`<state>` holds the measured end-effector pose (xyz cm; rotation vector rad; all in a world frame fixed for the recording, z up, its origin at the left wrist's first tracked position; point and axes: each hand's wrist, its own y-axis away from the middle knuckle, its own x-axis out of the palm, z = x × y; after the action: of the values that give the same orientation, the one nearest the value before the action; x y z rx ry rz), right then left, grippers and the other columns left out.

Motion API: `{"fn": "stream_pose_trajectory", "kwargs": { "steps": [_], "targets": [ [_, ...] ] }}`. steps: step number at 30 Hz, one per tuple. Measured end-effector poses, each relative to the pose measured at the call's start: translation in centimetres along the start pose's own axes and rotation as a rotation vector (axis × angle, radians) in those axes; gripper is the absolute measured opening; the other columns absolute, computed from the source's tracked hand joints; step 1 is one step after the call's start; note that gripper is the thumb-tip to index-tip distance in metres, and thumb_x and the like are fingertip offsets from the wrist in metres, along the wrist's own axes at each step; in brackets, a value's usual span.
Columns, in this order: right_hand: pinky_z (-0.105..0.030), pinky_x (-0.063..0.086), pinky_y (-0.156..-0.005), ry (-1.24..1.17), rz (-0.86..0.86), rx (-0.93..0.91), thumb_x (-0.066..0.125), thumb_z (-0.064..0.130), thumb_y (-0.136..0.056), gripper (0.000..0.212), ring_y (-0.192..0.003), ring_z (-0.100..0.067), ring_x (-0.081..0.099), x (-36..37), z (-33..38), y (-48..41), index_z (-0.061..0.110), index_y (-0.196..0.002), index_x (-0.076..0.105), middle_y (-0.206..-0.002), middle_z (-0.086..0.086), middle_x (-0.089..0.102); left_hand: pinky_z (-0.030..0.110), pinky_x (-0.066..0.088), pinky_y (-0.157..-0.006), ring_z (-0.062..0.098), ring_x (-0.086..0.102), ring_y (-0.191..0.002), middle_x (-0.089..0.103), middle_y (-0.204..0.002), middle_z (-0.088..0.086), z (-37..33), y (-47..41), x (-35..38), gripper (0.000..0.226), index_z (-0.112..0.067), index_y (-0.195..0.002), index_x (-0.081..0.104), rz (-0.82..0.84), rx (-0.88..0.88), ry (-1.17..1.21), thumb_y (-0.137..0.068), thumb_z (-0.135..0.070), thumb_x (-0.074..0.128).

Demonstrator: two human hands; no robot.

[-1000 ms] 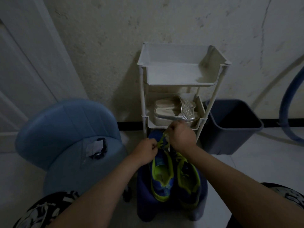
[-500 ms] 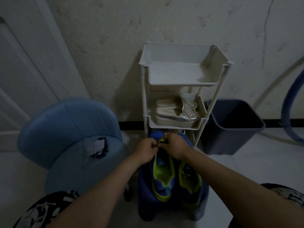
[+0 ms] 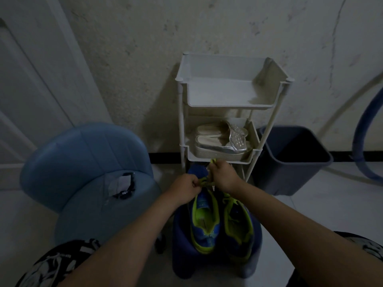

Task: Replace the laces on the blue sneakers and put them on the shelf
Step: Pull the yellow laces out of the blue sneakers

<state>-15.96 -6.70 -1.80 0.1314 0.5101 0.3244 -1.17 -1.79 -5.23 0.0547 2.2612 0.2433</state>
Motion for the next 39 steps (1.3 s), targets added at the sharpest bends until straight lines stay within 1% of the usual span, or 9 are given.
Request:
{"fn": "stream_pose_trajectory", "kwargs": {
  "steps": [2, 6, 9, 14, 22, 26, 29, 32, 39],
  "targets": [
    [-0.034, 0.046, -0.07, 0.265, 0.065, -0.071, 0.049, 0.024, -0.101, 0.016, -0.071, -0.016, 0.054, 0.1, -0.3, 0.1, 0.011, -0.091, 0.051, -0.08, -0.004, 0.057, 0.021, 0.036, -0.051, 0.011, 0.058, -0.068, 0.059, -0.069, -0.006, -0.1, 0.1, -0.2, 0.009, -0.019, -0.074, 0.061, 0.023, -0.01, -0.007, -0.079, -0.02, 0.068],
    [-0.029, 0.044, -0.078, 0.713, 0.162, -0.188, 0.062, 0.053, -0.086, 0.043, -0.099, -0.021, 0.06, -0.7, -0.2, 0.7, 0.023, -0.117, 0.06, -0.111, -0.004, 0.065, 0.021, 0.039, -0.054, 0.011, 0.057, -0.067, 0.058, -0.069, -0.005, -0.1, 0.3, -0.2, 0.009, -0.016, -0.074, 0.062, 0.042, -0.014, 0.033, -0.073, -0.016, 0.071],
    [-0.027, 0.045, -0.075, 0.905, 0.174, -0.257, 0.062, 0.054, -0.087, 0.037, -0.101, -0.021, 0.064, -1.0, -0.2, 0.5, 0.025, -0.108, 0.071, -0.11, -0.004, 0.07, 0.019, 0.038, -0.053, 0.01, 0.055, -0.065, 0.056, -0.069, -0.006, -0.2, 0.4, -0.1, 0.013, -0.021, -0.073, 0.061, 0.031, -0.011, 0.044, -0.075, -0.013, 0.07],
    [-0.03, 0.045, -0.077, 0.941, 0.213, -0.235, 0.055, 0.038, -0.095, 0.03, -0.104, -0.025, 0.063, -1.1, 0.0, 0.4, 0.017, -0.113, 0.066, -0.116, -0.008, 0.066, 0.022, 0.039, -0.058, 0.016, 0.058, -0.078, 0.06, -0.089, 0.003, -0.2, 0.5, -0.2, 0.016, -0.018, -0.087, 0.063, 0.012, -0.015, 0.026, -0.074, -0.018, 0.071],
    [-0.043, 0.046, -0.088, 1.076, -0.225, -0.127, 0.051, 0.026, -0.09, 0.035, -0.104, -0.031, 0.063, -4.3, 0.8, 0.1, 0.014, -0.123, 0.057, -0.123, -0.01, 0.054, 0.019, 0.038, -0.075, 0.013, 0.053, -0.091, 0.054, -0.114, 0.005, -0.1, 0.6, -0.5, 0.042, -0.017, -0.12, 0.059, 0.034, -0.018, -0.041, -0.079, -0.018, 0.069],
    [-0.045, 0.043, -0.098, 1.224, -0.122, -0.069, 0.055, 0.028, -0.086, 0.039, -0.112, -0.025, 0.059, -4.8, 0.7, 0.6, 0.022, -0.125, 0.058, -0.128, -0.005, 0.052, 0.021, 0.039, -0.084, 0.017, 0.051, -0.104, 0.048, -0.115, 0.003, -0.5, 0.5, -0.5, 0.047, -0.019, -0.129, 0.057, 0.035, 0.063, -0.157, -0.082, -0.019, 0.066],
    [-0.041, 0.044, -0.098, 1.236, 0.068, -0.263, 0.062, 0.034, -0.084, 0.058, -0.118, -0.027, 0.056, -3.8, 0.8, 0.9, 0.029, -0.14, 0.046, -0.135, -0.005, 0.048, 0.034, 0.045, -0.096, 0.024, 0.045, -0.116, 0.047, -0.118, 0.004, -0.9, 0.3, -0.3, 0.047, -0.02, -0.129, 0.059, 0.003, 0.126, -0.331, -0.083, -0.026, 0.061],
    [-0.036, 0.048, -0.097, 1.043, 0.258, -0.307, 0.058, 0.036, -0.091, 0.051, -0.12, -0.028, 0.056, -1.8, 0.4, 0.7, 0.028, -0.14, 0.048, -0.137, -0.007, 0.052, 0.04, 0.047, -0.09, 0.028, 0.047, -0.114, 0.049, -0.115, 0.007, -1.7, 0.5, -0.4, 0.027, -0.013, -0.106, 0.065, -0.013, 0.14, -0.44, -0.086, -0.029, 0.057],
    [-0.036, 0.048, -0.086, 0.974, 0.297, -0.179, 0.045, 0.045, -0.094, 0.037, -0.107, -0.028, 0.062, -0.1, -0.3, 0.7, 0.021, -0.112, 0.066, -0.118, -0.009, 0.066, 0.038, 0.05, -0.072, 0.033, 0.063, -0.094, 0.064, -0.101, 0.016, -2.9, 0.7, -0.4, 0.014, -0.002, -0.088, 0.067, -0.041, 0.088, -0.414, -0.083, -0.008, 0.055]
  ]
}}
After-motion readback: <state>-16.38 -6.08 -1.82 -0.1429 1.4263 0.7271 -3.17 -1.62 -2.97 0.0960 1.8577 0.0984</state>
